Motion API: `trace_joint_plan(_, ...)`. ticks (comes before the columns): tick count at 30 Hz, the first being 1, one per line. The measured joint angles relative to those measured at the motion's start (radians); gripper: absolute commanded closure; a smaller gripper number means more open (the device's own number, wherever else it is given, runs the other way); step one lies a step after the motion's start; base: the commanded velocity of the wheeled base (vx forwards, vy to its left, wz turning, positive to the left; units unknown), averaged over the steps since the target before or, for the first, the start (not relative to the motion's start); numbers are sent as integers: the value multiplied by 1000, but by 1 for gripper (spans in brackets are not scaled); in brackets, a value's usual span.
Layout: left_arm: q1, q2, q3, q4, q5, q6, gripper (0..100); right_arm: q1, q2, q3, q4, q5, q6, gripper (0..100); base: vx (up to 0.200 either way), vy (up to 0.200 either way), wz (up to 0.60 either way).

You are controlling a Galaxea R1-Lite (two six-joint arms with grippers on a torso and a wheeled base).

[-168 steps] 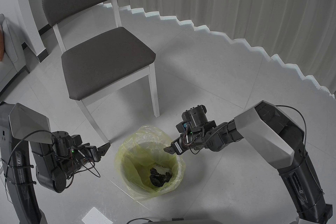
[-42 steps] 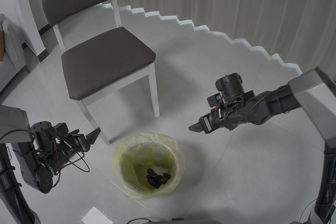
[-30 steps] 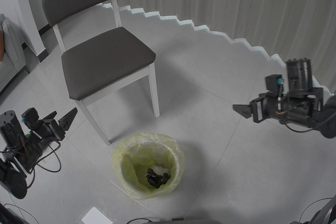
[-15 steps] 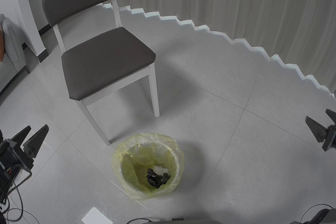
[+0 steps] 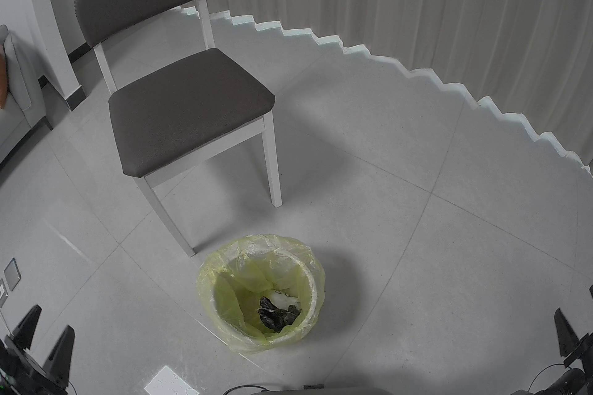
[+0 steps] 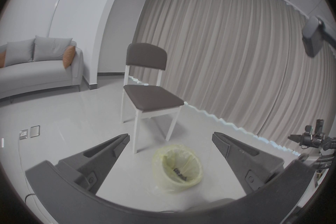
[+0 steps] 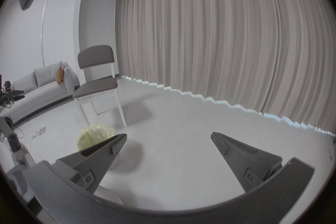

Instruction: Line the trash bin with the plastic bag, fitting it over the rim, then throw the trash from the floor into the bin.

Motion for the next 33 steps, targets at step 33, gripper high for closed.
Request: trace_joint_plan(33,-12,-177,53,123,210,241,0,-44,-183,64,33,9,-6,0,0,0,0)
